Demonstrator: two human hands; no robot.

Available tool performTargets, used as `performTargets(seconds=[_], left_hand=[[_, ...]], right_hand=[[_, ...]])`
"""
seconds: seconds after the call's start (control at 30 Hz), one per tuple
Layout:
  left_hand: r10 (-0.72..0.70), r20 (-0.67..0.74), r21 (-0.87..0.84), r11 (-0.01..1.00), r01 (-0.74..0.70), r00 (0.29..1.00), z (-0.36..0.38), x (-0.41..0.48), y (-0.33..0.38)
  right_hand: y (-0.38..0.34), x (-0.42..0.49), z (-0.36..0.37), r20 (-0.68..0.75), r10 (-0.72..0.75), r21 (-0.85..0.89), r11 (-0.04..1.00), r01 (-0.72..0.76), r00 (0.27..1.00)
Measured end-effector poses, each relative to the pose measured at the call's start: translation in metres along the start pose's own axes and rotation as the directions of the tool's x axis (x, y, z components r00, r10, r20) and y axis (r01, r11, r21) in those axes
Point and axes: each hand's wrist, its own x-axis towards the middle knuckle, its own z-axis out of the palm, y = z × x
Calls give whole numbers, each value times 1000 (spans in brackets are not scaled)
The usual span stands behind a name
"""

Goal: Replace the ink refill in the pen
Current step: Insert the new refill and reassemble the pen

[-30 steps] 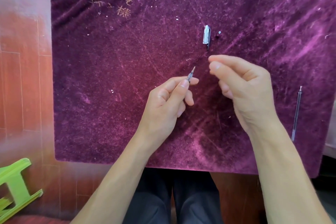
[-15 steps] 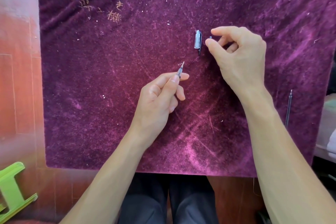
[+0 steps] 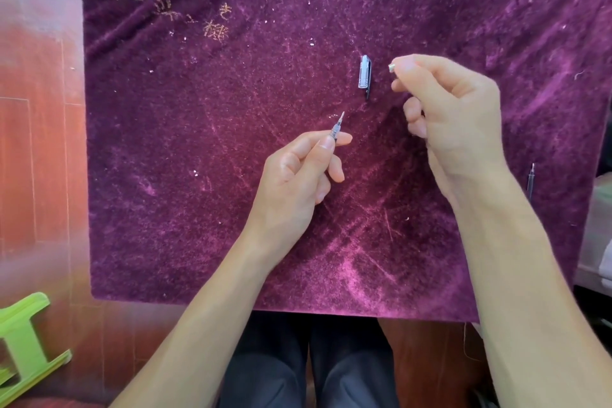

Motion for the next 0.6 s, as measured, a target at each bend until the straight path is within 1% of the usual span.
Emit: performTargets(seconds=[0.03,0.07,0.17,0.3,0.6], left_hand=[[-1,2,3,1000,1,1000,0,-1,-1],[-2,3,4,1000,2,1000,0,-2,-1],[2,10,20,1000,-3,1000,-2,-5,-4],[5,11,26,1000,-5,1000,-4,-12,-7],[-1,9,13,1000,1,1000,-5,-24,-11]], right_hand=[[0,-7,-1,64,54,58,997,-57,997],[1,-13,-2,128,83,62,994,-92,988],[6,-27,-4,257,94,-20,996,-92,962],[10,-33,-3,298,66,-64,997,-49,952],[8,-42,4,352,19,-91,996,14,936]])
